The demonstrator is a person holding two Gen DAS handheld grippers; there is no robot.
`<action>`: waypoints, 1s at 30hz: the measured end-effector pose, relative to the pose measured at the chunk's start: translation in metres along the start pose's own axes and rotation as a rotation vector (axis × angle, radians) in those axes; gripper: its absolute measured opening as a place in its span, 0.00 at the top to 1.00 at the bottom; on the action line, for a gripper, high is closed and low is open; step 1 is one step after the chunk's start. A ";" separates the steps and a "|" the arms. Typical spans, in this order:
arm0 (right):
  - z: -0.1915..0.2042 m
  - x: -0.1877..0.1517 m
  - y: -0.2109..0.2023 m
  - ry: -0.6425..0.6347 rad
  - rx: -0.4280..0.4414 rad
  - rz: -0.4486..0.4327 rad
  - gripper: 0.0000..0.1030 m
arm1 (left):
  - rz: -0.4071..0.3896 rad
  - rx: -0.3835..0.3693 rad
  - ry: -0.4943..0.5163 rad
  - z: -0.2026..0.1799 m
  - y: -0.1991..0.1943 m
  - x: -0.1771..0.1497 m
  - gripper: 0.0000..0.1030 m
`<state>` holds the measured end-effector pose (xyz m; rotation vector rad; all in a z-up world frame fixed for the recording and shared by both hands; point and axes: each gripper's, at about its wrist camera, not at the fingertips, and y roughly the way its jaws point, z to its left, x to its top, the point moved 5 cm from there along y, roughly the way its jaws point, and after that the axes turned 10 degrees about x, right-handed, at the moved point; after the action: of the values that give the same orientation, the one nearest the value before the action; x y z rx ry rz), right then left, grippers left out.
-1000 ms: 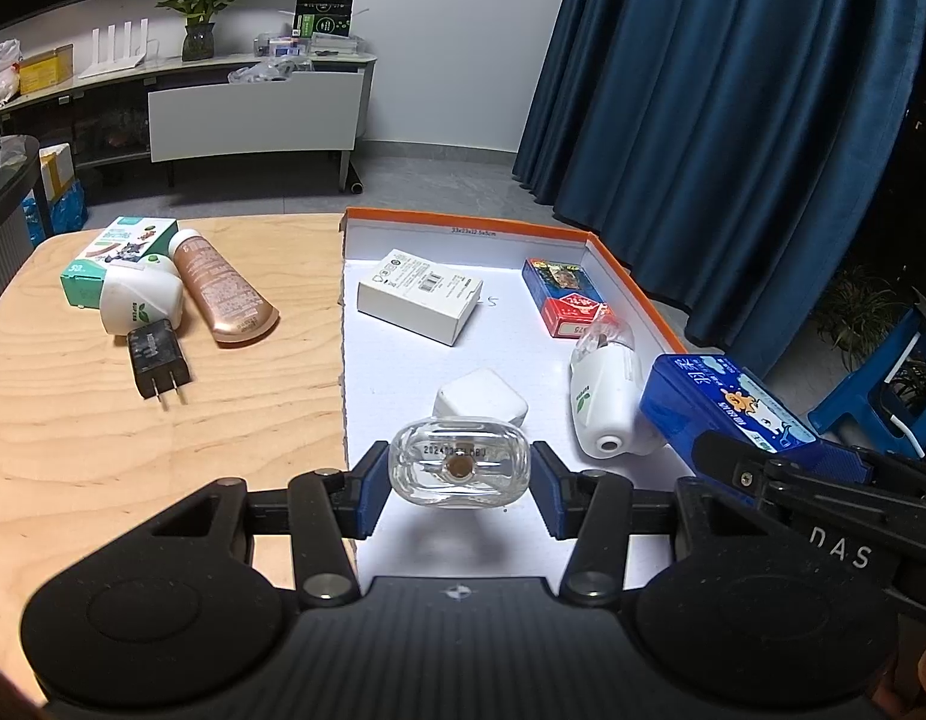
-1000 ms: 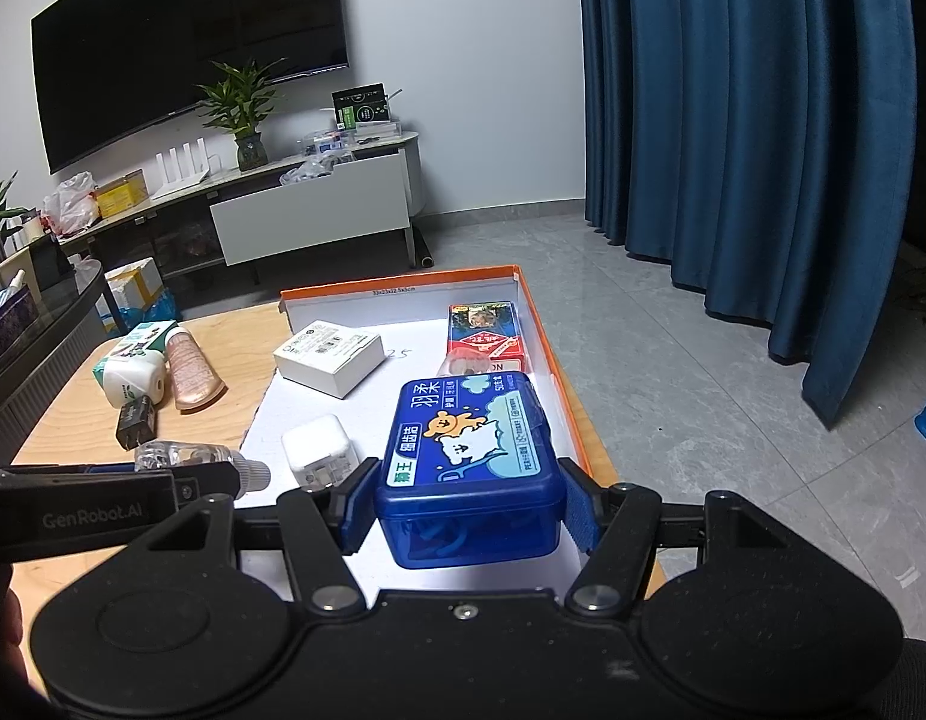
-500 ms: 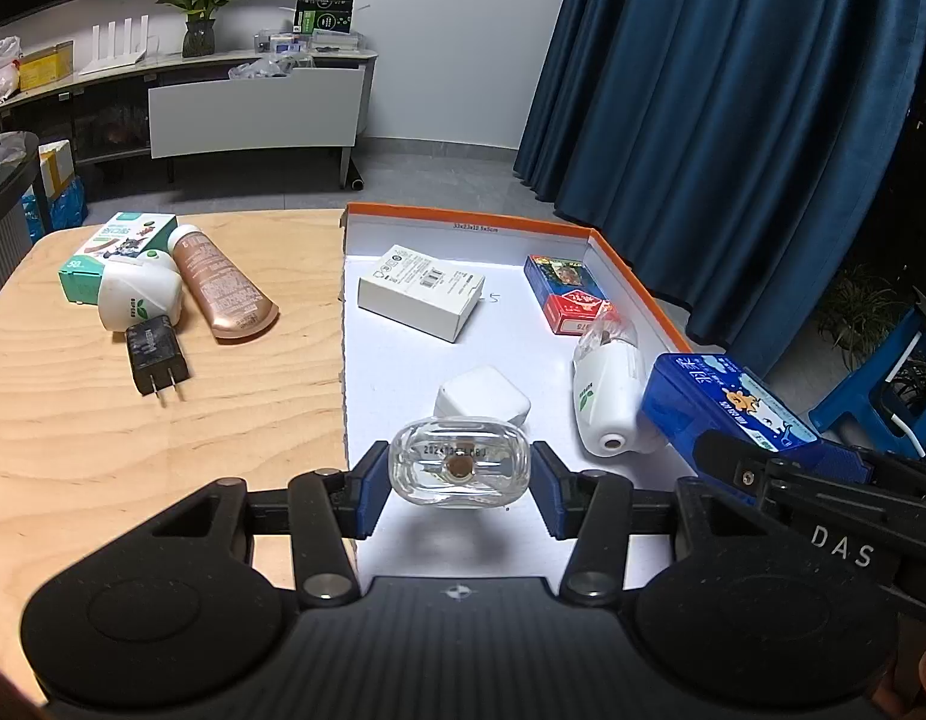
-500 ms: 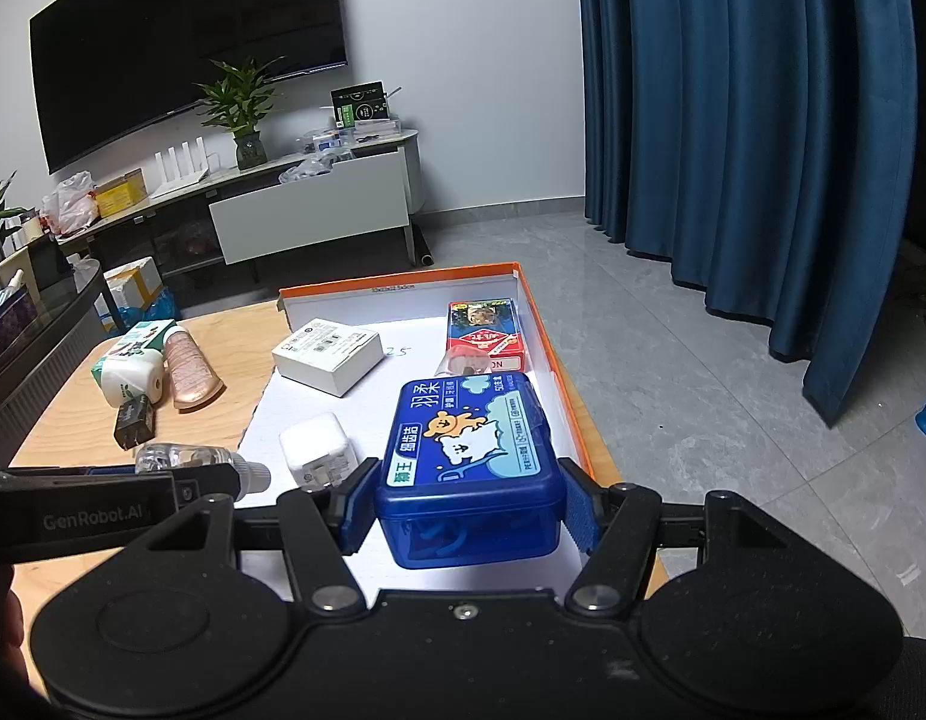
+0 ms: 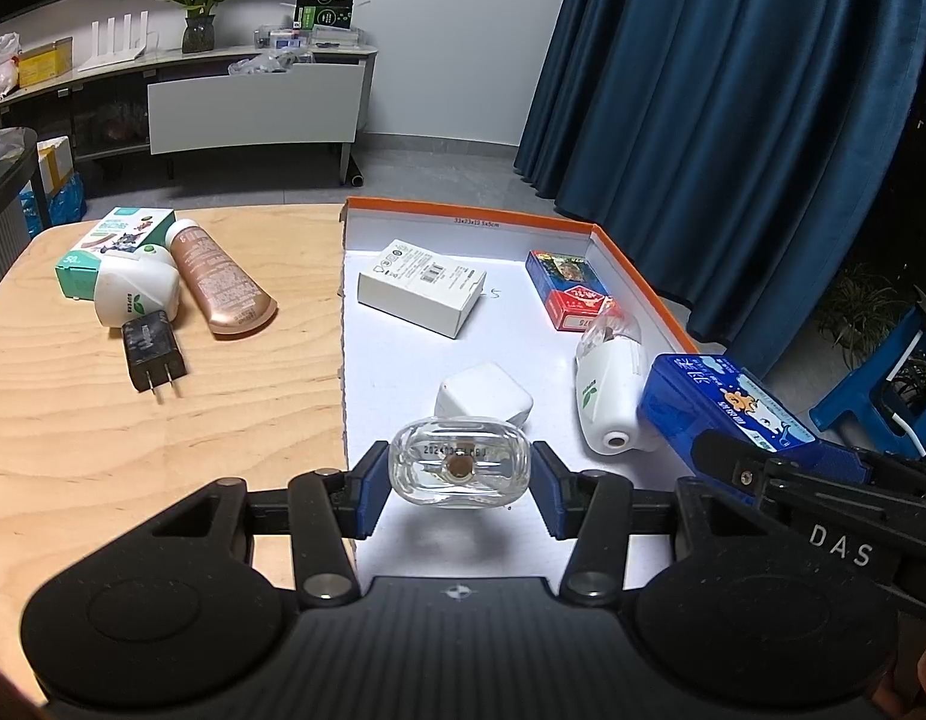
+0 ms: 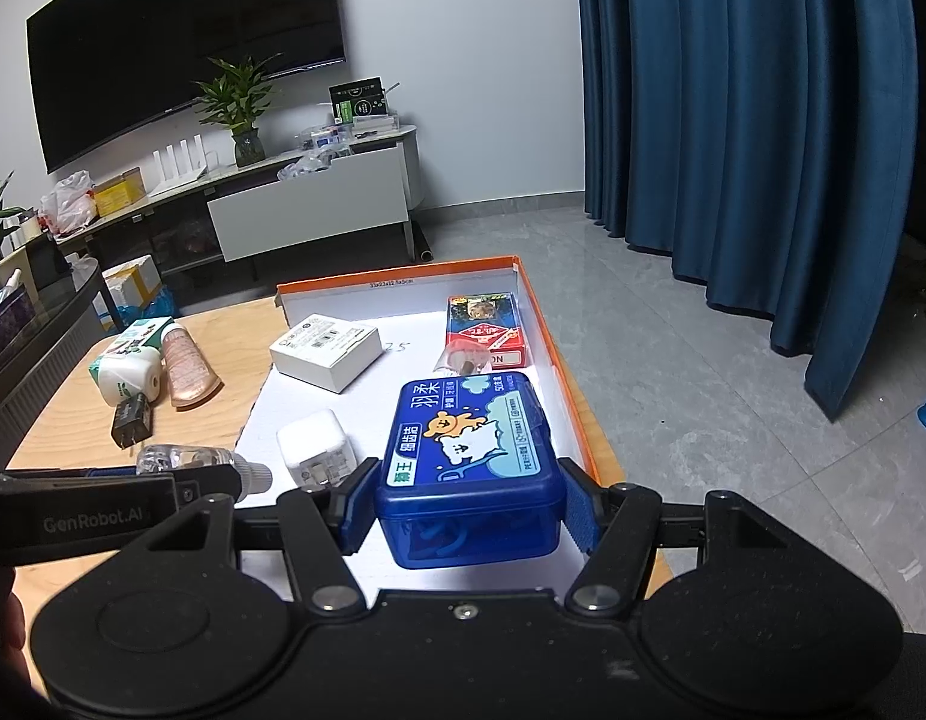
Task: Organize rigid objects
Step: 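Hold glass bottle above tray with left gripper while right gripper holds blue box, then release blue box into tray with right gripper while left gripper releases glass bottle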
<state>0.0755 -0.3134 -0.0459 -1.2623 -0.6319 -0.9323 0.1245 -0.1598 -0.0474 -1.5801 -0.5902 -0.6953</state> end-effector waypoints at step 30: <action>0.000 0.018 -0.012 -0.008 -0.033 -0.067 0.23 | 0.019 -0.054 0.050 -0.013 0.004 0.005 0.29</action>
<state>0.0742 -0.3176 -0.0252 -1.2812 -0.6707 -0.9976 0.1300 -0.1735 -0.0455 -1.6119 -0.5228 -0.7391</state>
